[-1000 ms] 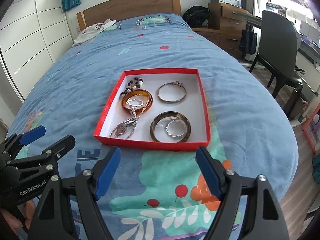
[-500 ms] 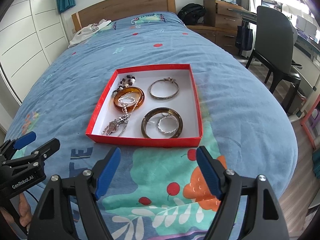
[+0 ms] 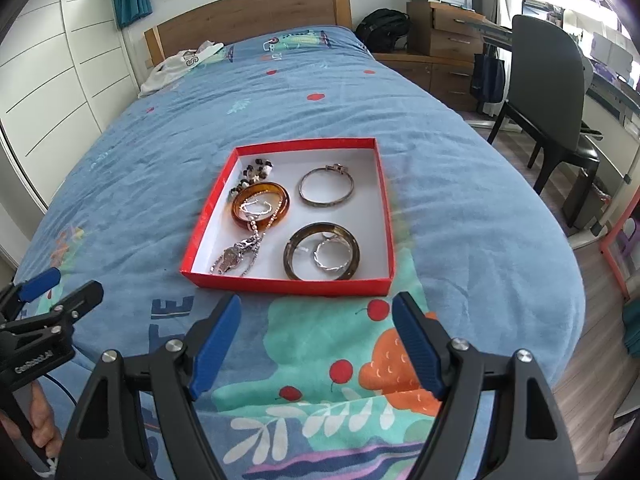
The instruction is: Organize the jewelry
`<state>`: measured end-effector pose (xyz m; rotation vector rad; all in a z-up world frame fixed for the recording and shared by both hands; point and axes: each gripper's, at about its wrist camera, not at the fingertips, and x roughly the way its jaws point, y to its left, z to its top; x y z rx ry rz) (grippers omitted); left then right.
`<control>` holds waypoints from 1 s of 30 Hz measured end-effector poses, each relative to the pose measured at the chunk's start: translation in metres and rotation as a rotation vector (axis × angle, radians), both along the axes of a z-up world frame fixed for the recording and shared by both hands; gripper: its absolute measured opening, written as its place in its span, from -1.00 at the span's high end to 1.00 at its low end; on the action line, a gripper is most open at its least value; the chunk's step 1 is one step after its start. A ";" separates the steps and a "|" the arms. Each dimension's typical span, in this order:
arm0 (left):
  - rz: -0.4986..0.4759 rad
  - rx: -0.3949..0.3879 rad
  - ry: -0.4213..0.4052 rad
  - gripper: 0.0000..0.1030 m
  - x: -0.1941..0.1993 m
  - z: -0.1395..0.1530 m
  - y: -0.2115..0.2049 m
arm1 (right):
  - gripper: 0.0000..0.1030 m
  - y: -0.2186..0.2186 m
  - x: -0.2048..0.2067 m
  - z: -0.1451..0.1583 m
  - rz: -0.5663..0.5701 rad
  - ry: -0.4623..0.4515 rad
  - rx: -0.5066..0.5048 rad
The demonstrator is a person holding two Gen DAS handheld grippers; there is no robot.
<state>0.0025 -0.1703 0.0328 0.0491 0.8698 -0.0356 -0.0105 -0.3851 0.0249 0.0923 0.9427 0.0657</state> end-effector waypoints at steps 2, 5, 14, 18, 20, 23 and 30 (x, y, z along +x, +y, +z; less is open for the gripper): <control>-0.002 -0.004 0.004 -0.76 -0.001 0.003 0.000 | -0.50 0.000 -0.001 0.001 0.002 0.003 -0.003; -0.001 -0.006 0.000 -0.76 -0.001 0.007 -0.001 | -0.50 0.001 -0.003 0.004 0.011 0.001 -0.021; -0.019 -0.003 0.020 -0.76 0.002 0.003 -0.006 | -0.50 0.002 -0.003 0.012 0.025 -0.013 -0.050; -0.021 0.000 0.028 -0.76 0.003 0.001 -0.006 | -0.50 0.003 -0.003 0.011 0.030 -0.005 -0.046; -0.021 0.004 0.032 -0.76 0.004 0.000 -0.006 | -0.50 0.003 -0.003 0.010 0.028 0.001 -0.044; -0.018 0.002 0.042 -0.76 0.005 -0.003 -0.004 | -0.50 0.004 -0.003 0.009 0.028 0.007 -0.041; -0.013 0.006 0.054 -0.76 0.007 -0.009 -0.002 | -0.50 0.004 -0.005 0.007 0.028 0.013 -0.040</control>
